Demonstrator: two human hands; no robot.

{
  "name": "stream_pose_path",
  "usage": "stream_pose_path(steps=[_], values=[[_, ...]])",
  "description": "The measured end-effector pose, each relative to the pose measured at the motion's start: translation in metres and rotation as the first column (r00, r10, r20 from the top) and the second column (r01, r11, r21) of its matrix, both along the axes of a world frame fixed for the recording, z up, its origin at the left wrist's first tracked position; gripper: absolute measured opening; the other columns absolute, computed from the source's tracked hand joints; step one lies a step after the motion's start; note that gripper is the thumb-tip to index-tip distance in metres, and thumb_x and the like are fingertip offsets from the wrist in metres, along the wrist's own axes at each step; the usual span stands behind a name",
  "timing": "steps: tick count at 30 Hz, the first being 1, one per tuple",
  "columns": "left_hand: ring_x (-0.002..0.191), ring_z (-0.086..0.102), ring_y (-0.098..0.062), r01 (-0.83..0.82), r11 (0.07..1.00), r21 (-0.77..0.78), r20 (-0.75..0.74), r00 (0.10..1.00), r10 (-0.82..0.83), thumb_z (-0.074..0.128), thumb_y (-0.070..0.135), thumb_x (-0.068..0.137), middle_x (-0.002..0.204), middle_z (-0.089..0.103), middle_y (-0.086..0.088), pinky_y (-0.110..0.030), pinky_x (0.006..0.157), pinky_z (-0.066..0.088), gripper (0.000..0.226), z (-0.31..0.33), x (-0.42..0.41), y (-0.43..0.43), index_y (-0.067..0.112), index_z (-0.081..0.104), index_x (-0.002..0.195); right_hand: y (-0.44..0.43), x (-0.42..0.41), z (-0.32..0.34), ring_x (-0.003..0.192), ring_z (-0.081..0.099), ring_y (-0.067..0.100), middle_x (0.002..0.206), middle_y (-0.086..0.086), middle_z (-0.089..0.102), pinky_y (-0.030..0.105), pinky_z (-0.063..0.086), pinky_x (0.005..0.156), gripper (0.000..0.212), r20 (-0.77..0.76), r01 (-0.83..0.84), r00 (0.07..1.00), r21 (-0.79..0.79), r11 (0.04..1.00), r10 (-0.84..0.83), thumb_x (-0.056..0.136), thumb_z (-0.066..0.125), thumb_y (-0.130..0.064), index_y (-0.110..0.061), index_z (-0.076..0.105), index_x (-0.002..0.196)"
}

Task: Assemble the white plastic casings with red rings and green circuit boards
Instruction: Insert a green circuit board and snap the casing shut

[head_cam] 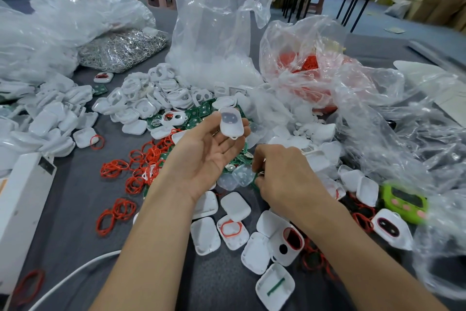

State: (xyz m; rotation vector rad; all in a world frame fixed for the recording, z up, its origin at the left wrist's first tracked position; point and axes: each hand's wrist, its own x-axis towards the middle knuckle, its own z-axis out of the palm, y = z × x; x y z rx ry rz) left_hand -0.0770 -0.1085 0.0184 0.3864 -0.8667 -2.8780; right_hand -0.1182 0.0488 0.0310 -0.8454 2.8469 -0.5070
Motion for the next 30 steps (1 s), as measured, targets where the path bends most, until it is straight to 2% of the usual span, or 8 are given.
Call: stream_pose_path(steps=[9, 13, 18, 21, 25, 28, 30], values=[[0.091, 0.076, -0.027, 0.005, 1.000, -0.016, 0.004, 1.000, -0.005, 0.068, 0.024, 0.081, 0.104, 0.075, -0.019, -0.030, 0.073, 0.063, 0.042, -0.002, 0.001, 0.001, 0.000, 0.067, 0.116, 0.000, -0.001, -0.003, 0.080, 0.063, 0.027, 0.090, 0.006, 0.067, 0.030, 0.044, 0.063, 0.019, -0.012, 0.013, 1.000, -0.007, 1.000, -0.013, 0.083, 0.064, -0.005, -0.020, 0.064, 0.092], [0.091, 0.076, -0.027, 0.006, 1.000, -0.024, 0.000, 1.000, -0.006, 0.067, 0.024, 0.084, 0.105, 0.075, -0.019, -0.030, 0.075, 0.063, 0.041, -0.002, 0.002, 0.000, -0.001, 0.067, 0.116, 0.000, 0.002, -0.006, 0.081, 0.060, 0.028, 0.089, 0.006, 0.065, 0.032, 0.045, 0.064, 0.018, -0.050, 0.007, 0.999, -0.016, 1.000, -0.008, 0.084, 0.064, -0.005, -0.020, 0.063, 0.094], [0.091, 0.076, -0.027, 0.002, 0.999, -0.033, 0.014, 1.000, -0.002, 0.060, 0.023, 0.096, 0.104, 0.076, -0.019, -0.030, 0.075, 0.063, 0.032, -0.003, 0.002, 0.001, -0.001, 0.066, 0.117, 0.000, 0.003, -0.008, 0.081, 0.058, 0.028, 0.091, 0.007, 0.065, 0.031, 0.042, 0.064, 0.021, -0.074, -0.008, 0.997, -0.007, 1.000, 0.007, 0.084, 0.063, -0.003, -0.020, 0.063, 0.097], [0.091, 0.076, -0.027, -0.003, 0.999, -0.040, 0.018, 1.000, 0.004, 0.061, 0.024, 0.095, 0.105, 0.075, -0.019, -0.030, 0.076, 0.063, 0.034, -0.003, 0.003, 0.001, -0.001, 0.065, 0.118, 0.000, 0.001, -0.006, 0.083, 0.062, 0.029, 0.089, 0.007, 0.066, 0.031, 0.043, 0.064, 0.020, -0.072, -0.019, 0.997, -0.025, 1.000, 0.018, 0.082, 0.064, -0.002, -0.020, 0.061, 0.091], [0.091, 0.076, -0.027, -0.007, 0.999, -0.044, 0.027, 1.000, 0.009, 0.058, 0.022, 0.099, 0.104, 0.075, -0.018, -0.029, 0.075, 0.063, 0.030, -0.003, 0.003, 0.001, -0.001, 0.066, 0.116, 0.001, 0.002, -0.006, 0.077, 0.058, 0.028, 0.072, 0.000, 0.053, 0.029, 0.039, 0.063, 0.021, -0.079, -0.031, 0.996, -0.040, 0.999, 0.028, 0.082, 0.062, 0.000, -0.019, 0.063, 0.092], [0.092, 0.076, -0.026, -0.005, 0.999, -0.053, 0.028, 1.000, 0.007, 0.058, 0.023, 0.100, 0.104, 0.076, -0.018, -0.029, 0.075, 0.062, 0.030, -0.002, 0.003, 0.002, 0.000, 0.066, 0.117, 0.000, 0.006, -0.005, 0.075, 0.051, 0.026, 0.071, -0.004, 0.044, 0.030, 0.036, 0.063, 0.022, -0.118, -0.043, 0.992, -0.022, 0.999, 0.040, 0.085, 0.061, 0.000, -0.018, 0.060, 0.097], [0.092, 0.076, -0.026, -0.010, 0.998, -0.055, 0.037, 0.999, 0.012, 0.059, 0.023, 0.098, 0.105, 0.076, -0.018, -0.028, 0.075, 0.062, 0.032, -0.002, 0.004, 0.004, 0.000, 0.065, 0.119, 0.001, 0.013, -0.005, 0.074, 0.049, 0.026, 0.074, -0.001, 0.047, 0.031, 0.035, 0.064, 0.026, -0.159, -0.103, 0.982, 0.030, 0.994, 0.106, 0.084, 0.060, 0.002, -0.020, 0.051, 0.095]])
